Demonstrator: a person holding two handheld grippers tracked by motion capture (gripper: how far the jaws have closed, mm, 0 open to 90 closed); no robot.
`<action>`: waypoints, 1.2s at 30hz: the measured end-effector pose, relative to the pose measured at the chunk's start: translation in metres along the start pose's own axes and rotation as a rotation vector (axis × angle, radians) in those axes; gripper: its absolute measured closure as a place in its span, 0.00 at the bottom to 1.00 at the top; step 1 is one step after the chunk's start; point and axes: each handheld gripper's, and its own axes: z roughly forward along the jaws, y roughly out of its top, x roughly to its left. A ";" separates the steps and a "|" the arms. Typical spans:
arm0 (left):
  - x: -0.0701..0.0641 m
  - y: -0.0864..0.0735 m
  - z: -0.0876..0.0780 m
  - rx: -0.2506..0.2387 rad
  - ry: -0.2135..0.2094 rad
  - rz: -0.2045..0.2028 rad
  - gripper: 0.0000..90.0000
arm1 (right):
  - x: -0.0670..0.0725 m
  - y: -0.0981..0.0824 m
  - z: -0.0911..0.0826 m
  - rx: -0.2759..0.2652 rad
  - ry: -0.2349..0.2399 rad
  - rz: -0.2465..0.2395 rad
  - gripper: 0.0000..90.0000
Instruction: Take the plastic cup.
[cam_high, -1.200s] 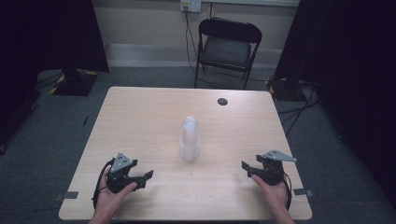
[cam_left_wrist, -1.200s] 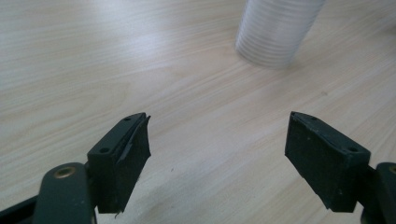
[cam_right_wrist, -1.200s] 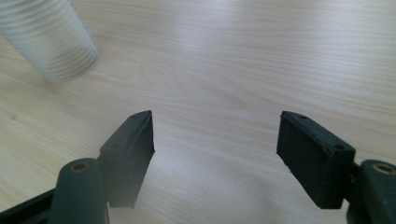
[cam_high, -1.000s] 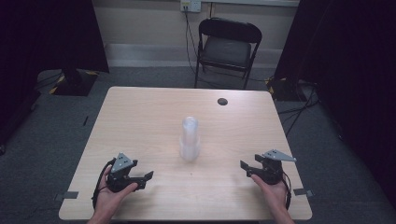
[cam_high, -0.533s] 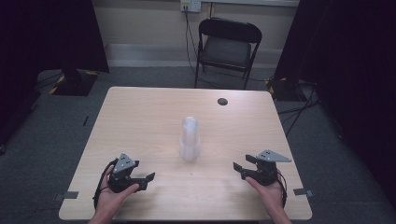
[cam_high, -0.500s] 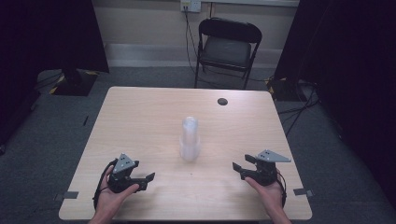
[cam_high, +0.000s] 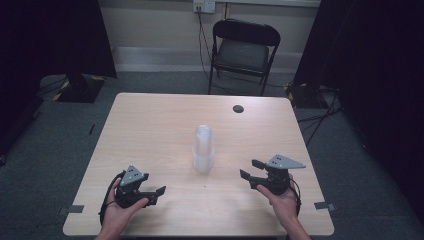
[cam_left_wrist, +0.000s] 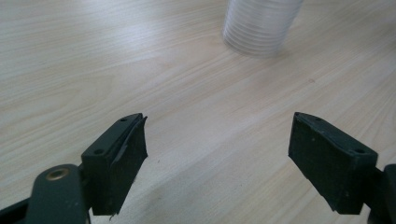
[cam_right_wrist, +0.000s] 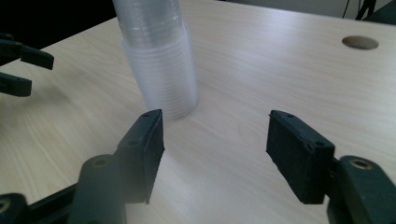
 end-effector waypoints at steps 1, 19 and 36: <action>0.000 0.000 0.000 0.001 -0.003 -0.001 0.21 | 0.001 0.003 0.001 0.006 0.003 -0.005 0.42; 0.003 -0.001 -0.003 0.006 0.005 -0.013 0.22 | 0.018 0.049 0.021 -0.077 0.073 -0.042 0.36; 0.004 -0.001 -0.001 0.012 0.004 -0.018 0.22 | 0.028 0.072 0.046 -0.116 0.116 -0.055 0.25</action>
